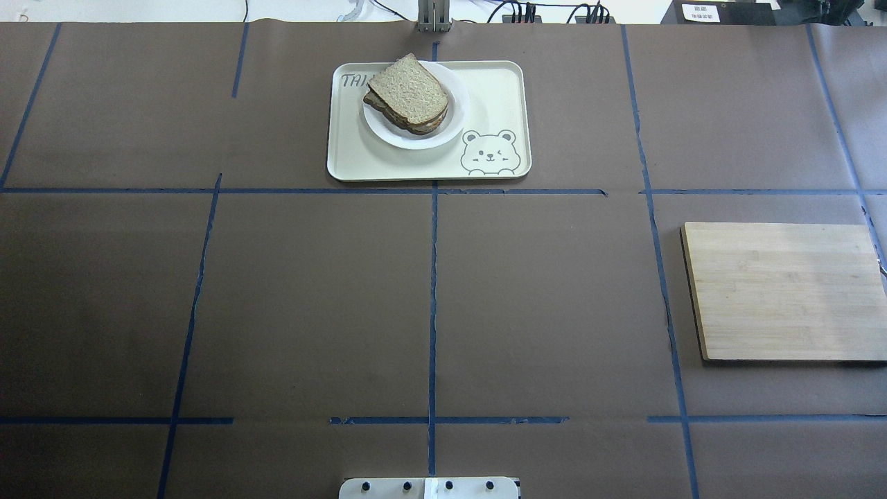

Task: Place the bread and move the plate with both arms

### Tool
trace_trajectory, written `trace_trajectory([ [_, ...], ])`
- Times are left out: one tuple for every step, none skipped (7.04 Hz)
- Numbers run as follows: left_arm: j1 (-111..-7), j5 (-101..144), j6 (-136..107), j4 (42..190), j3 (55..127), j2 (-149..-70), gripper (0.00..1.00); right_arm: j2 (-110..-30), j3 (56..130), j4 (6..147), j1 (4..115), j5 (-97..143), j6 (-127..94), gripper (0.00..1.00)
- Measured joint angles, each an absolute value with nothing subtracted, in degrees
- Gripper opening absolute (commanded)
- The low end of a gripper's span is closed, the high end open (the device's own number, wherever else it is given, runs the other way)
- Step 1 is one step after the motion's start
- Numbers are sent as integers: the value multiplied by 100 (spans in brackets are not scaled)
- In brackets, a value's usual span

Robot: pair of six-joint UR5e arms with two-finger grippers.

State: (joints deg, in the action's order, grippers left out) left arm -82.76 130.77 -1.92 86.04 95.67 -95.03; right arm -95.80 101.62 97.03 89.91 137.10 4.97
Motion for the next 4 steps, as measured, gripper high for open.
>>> trace_trajectory([
  [-8603,13338,442,8599,9193,-9459,100,-9580,10140,9703,8991,13711,496,100],
  [-8799,13481,727,8584,9035,-9399,100,-9580,10114,9705,8991,13713,499,100],
  [-8929,13550,836,8575,8987,-9303,100,-9583,10089,9709,8991,13719,498,100],
  [-9005,13575,871,8564,8977,-9238,100,-9597,10058,9710,8991,13725,497,100],
])
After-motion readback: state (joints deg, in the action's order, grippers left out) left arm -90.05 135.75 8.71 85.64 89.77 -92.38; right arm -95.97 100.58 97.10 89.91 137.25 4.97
